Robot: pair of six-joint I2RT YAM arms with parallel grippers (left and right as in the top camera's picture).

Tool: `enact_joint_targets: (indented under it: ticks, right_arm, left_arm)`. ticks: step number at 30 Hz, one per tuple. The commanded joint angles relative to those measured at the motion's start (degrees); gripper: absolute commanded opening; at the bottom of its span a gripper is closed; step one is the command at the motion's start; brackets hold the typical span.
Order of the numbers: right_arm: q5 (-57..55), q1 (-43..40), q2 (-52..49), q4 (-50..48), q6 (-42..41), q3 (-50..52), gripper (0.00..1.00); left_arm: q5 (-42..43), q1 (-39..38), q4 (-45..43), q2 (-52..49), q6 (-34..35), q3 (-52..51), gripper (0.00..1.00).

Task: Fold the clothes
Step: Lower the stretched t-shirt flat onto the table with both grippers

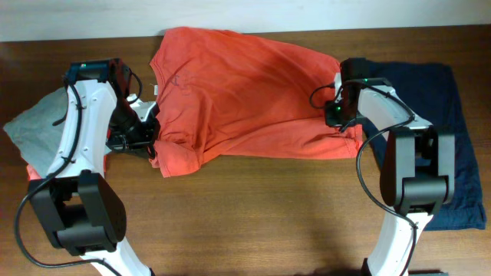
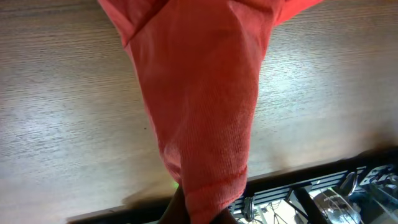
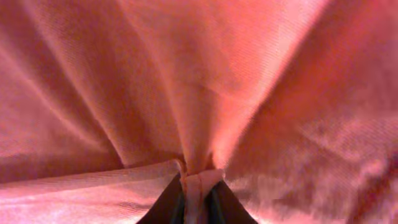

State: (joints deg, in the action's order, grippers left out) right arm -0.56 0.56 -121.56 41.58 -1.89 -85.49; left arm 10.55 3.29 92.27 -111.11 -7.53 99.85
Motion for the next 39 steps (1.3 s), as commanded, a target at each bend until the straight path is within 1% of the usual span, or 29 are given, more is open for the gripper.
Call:
enact_joint_targets:
  ticks: [1, 5, 13, 14, 15, 18, 20, 23, 26, 29, 32, 35, 37, 39]
  right_arm:
    - [-5.6, -0.2, -0.3, 3.5, -0.3, -2.7, 0.19]
    - [-6.1, -0.3, -0.2, 6.0, -0.3, -4.9, 0.19]
    - [-5.9, -0.2, -0.2, 6.9, -0.3, -5.1, 0.18]
    - [-5.9, -0.2, -0.2, 7.1, -0.3, -5.1, 0.17]
    - [-5.9, -0.2, -0.2, 7.5, -0.3, -5.1, 0.04]
    - [-5.9, -0.2, 0.5, 10.5, -0.3, -5.8, 0.04]
    - [-5.9, -0.2, 2.2, 13.7, -0.3, -7.1, 0.04]
    - [-5.8, -0.2, 7.5, 19.6, -0.3, -9.8, 0.04]
    - [-5.5, -0.2, 11.9, 25.9, 0.1, -10.4, 0.04]
    - [-5.4, -0.2, 15.9, 36.3, 0.1, -10.4, 0.04]
    - [-5.4, -0.2, 17.7, 44.0, 0.9, -10.4, 0.04]
    - [-3.7, -0.2, 18.8, 47.6, 1.2, -10.4, 0.04]
    - [-3.3, -0.2, 19.3, 49.9, 1.4, -10.4, 0.04]
    - [-3.3, -0.2, 19.7, 51.7, 1.4, -10.4, 0.04]
  left_arm:
    - [0.7, -0.2, -0.1, 1.6, -0.9, -0.1, 0.00]
    - [0.7, -0.2, -0.1, 1.6, -0.9, -0.1, 0.00]
    - [0.7, -0.2, -0.1, 1.6, -0.9, -0.1, 0.00]
    - [0.7, -0.2, -0.1, 1.6, -0.9, -0.1, 0.00]
    - [0.7, -0.2, 0.0, 1.6, -0.9, -0.1, 0.00]
    - [0.6, -0.2, -0.1, 1.6, -0.9, -0.1, 0.00]
    - [0.5, -0.2, -0.4, 1.6, -0.9, -0.1, 0.00]
    - [-0.5, -0.1, 0.0, 2.0, -0.9, 0.0, 0.00]
    - [-0.5, -0.1, 2.5, 2.3, -0.9, 0.0, 0.00]
    - [-0.3, -0.1, 4.5, 2.3, -0.9, -0.1, 0.00]
    - [-1.5, -0.1, 4.4, 2.3, -0.9, -0.1, 0.00]
    - [-2.1, -0.1, 3.8, 3.3, -0.9, 0.0, 0.00]
    - [-4.9, -0.1, 3.7, 5.1, 0.2, 0.0, 0.00]
    - [-9.1, 0.0, 3.1, 7.3, 3.6, 0.0, 0.00]
